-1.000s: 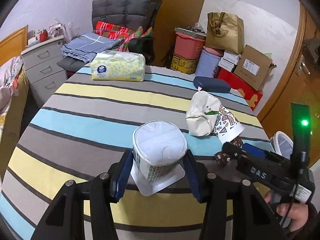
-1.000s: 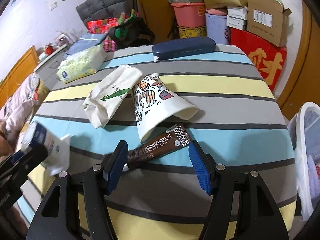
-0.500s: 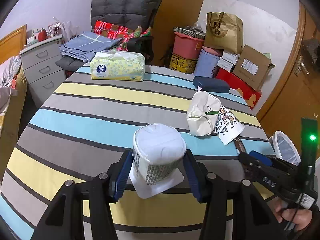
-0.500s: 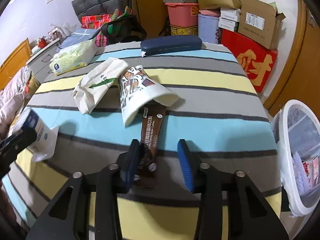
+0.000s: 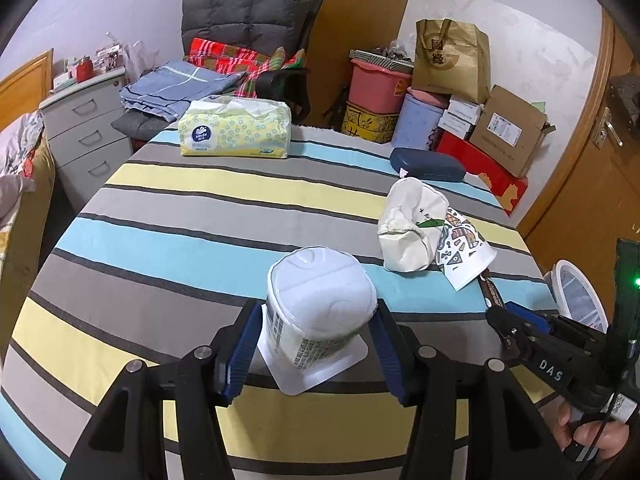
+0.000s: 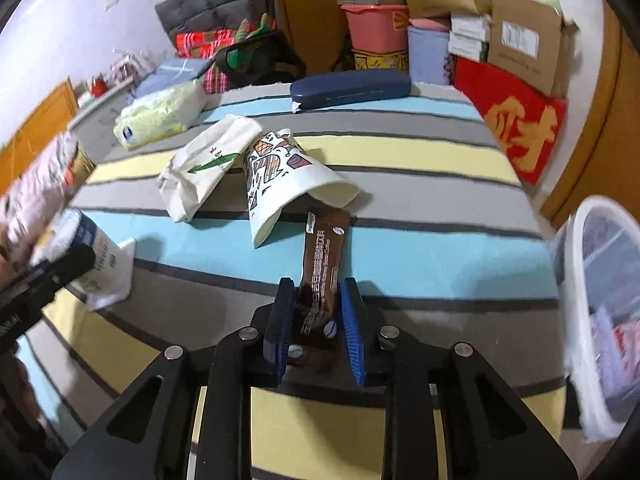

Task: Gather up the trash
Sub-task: 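Grasp the white paper cup with the left tool while the right tool grasps the brown coffee packet, then carry the white cup and coffee packet over the wastebasket with both tools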

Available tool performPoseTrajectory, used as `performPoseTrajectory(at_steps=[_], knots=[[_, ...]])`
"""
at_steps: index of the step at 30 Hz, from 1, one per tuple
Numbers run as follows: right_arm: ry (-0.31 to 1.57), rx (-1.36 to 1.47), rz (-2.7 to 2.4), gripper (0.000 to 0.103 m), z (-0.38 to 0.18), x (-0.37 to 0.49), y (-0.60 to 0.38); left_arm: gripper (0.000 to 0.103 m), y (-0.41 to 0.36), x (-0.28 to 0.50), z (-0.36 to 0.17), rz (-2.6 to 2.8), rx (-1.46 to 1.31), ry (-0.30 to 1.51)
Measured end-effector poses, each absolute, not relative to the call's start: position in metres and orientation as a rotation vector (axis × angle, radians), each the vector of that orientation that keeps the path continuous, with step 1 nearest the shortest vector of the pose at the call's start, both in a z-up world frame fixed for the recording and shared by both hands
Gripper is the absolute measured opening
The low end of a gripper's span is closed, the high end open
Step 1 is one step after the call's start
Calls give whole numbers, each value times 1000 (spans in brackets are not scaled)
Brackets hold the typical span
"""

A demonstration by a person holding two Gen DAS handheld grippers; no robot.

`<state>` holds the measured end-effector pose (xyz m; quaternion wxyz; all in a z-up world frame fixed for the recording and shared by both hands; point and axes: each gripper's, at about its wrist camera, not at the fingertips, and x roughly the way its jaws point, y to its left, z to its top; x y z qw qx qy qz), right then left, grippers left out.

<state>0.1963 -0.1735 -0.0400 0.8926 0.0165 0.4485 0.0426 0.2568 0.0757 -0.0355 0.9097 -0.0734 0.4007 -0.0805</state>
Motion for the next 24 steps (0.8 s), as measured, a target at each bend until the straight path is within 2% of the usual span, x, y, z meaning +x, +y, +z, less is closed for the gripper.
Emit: performPoseTrajectory(at_steps=[6,13,24], knots=[[921,21,77,25,-40,200,-174,55,73,262,-42,-161,-155,853],[914,49,72,20,-40,196,-180,54,72,262,-40,-151,-141,836],[877,107,85,19,-31,182,-190,53,54,243,-24,-193,-115,800]])
